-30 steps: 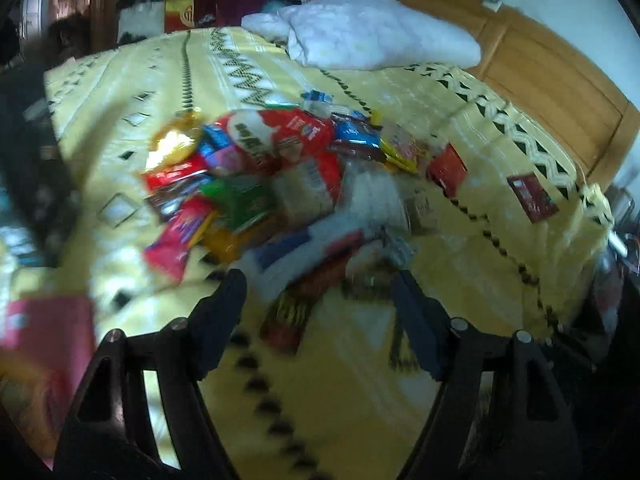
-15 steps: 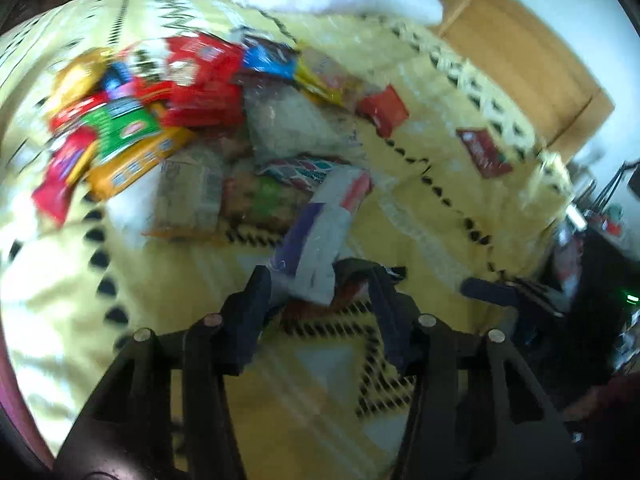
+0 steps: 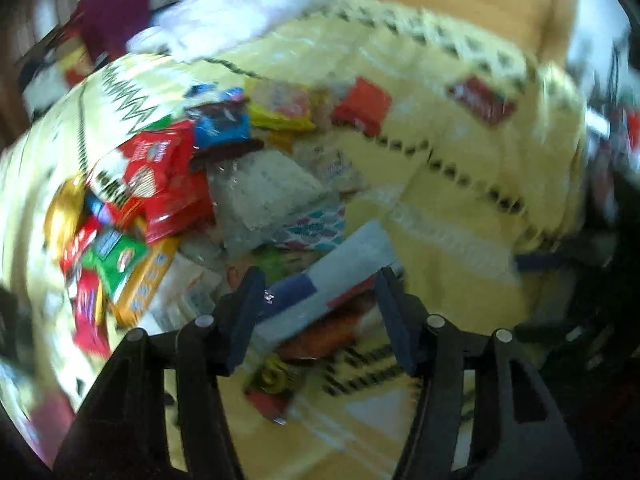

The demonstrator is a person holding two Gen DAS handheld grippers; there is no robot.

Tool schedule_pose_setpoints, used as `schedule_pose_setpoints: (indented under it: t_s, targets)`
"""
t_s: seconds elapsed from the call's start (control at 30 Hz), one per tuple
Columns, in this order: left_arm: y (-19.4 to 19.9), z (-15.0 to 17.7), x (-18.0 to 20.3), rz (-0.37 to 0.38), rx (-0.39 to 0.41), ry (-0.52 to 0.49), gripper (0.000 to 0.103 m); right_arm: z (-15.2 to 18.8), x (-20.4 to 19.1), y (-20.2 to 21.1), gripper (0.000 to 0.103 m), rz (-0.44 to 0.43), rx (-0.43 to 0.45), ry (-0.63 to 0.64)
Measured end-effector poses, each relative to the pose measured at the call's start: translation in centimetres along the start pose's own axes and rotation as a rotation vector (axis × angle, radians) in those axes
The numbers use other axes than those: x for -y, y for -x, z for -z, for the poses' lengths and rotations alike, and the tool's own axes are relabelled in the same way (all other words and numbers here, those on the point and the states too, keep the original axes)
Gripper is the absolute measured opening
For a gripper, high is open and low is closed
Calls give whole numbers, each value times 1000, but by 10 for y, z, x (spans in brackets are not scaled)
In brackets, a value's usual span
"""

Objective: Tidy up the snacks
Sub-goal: 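Grasp a white-and-blue packet with the left tool while the right tool grasps a red coffee sachet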

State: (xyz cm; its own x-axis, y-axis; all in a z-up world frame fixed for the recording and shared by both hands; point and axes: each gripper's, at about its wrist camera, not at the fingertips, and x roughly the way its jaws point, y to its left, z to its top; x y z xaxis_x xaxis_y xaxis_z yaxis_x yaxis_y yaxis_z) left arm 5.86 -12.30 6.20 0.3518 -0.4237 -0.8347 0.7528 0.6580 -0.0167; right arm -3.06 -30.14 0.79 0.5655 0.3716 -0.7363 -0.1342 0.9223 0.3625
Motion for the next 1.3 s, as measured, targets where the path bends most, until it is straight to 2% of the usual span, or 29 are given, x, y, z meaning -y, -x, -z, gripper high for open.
schedule_pose_setpoints:
  t_s: [0.13,0.33,0.43,0.57,0.73,0.87,0.97,1.03,1.17,1.2,1.3]
  targets:
    - [-20,4,-1,17,-69,-86,58,1,6,-5,79,-9,-11,-18]
    - [-31,0,-1,39,-64,-89,58,0,6,-8,79,-11,-13,-16]
    - [-34,0,7,32,-68,-93,48,-1,5,-8,79,-13,-16,-10]
    - [-14,6,1,30,-52,-1,37,-7,-2,-6,79,-36,-32,27]
    - [42,24,-28,6,56,206,33,-32,-20,3,76,-156,-45,119]
    - [89,50,-55,-59,139,379,32,-56,-48,-11,76,-228,-120,299]
    - [110,66,-63,-96,158,448,32,-69,-75,-33,76,-232,-184,501]
    - [118,75,-64,-89,159,478,32,-80,-89,-48,75,-204,-204,637]
    - [117,86,-63,-71,134,522,32,-98,-109,-73,75,-219,-272,833]
    - [116,88,-63,-61,127,531,32,-101,-116,-84,74,-234,-313,896]
    - [112,94,-59,-39,117,557,32,-107,-125,-113,70,-284,-411,933]
